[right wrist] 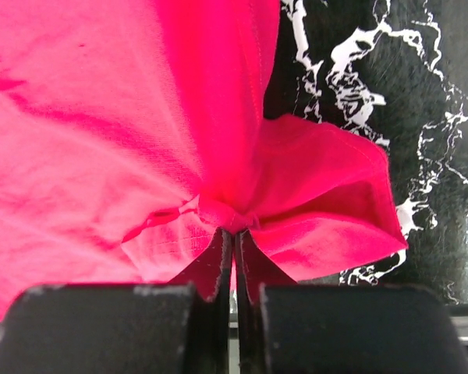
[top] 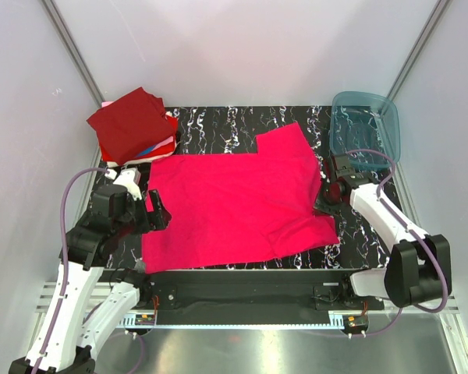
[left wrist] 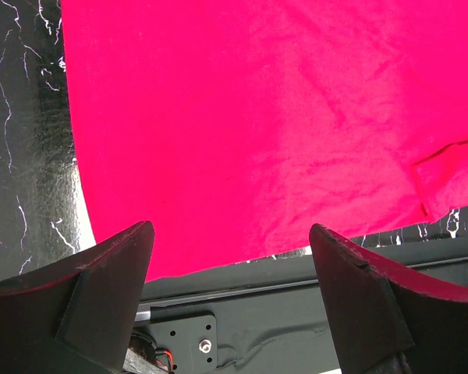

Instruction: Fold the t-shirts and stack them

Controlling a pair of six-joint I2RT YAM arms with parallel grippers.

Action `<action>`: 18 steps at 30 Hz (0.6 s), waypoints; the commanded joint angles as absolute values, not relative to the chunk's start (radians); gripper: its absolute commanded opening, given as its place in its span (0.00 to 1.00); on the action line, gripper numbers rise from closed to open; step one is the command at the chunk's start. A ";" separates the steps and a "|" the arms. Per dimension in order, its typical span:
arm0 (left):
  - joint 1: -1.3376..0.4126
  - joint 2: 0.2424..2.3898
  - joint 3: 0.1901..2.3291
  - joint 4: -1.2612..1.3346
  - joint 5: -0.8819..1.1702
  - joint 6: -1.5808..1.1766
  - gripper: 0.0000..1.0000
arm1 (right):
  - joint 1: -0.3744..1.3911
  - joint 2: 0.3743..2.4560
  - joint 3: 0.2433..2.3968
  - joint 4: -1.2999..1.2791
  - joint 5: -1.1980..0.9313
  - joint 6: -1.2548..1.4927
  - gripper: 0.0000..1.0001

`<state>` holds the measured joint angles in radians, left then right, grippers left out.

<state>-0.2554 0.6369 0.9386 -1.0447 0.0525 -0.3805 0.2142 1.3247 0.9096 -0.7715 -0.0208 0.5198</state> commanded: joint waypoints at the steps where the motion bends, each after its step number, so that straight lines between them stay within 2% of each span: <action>1: -0.259 0.638 0.933 -0.999 0.049 -0.370 0.87 | 0.215 1.266 0.914 -0.790 -0.057 0.534 0.02; 3: -0.259 0.638 0.933 -0.999 0.051 -0.370 0.87 | 0.216 1.256 0.914 -0.801 -0.064 0.537 0.24; 4: -0.259 0.638 0.933 -0.999 0.051 -0.370 0.87 | 0.215 1.255 0.914 -0.804 -0.072 0.540 0.27; 5: -0.259 0.637 0.934 -0.999 0.051 -0.370 0.87 | 0.215 1.252 0.913 -0.805 -0.072 0.543 0.26; 7: -0.259 0.635 0.933 -0.999 0.048 -0.370 0.87 | 0.215 1.244 0.905 -0.804 -0.077 0.551 0.16; 11: -0.259 0.635 0.933 -0.999 0.049 -0.371 0.87 | 0.216 1.242 0.902 -0.802 -0.084 0.554 0.15; 14: -0.259 0.637 0.933 -0.999 0.049 -0.370 0.87 | 0.215 1.241 0.897 -0.796 -0.089 0.554 0.00; 18: -0.259 0.638 0.933 -0.999 0.049 -0.371 0.87 | 0.215 1.221 0.894 -0.798 -0.092 0.555 0.00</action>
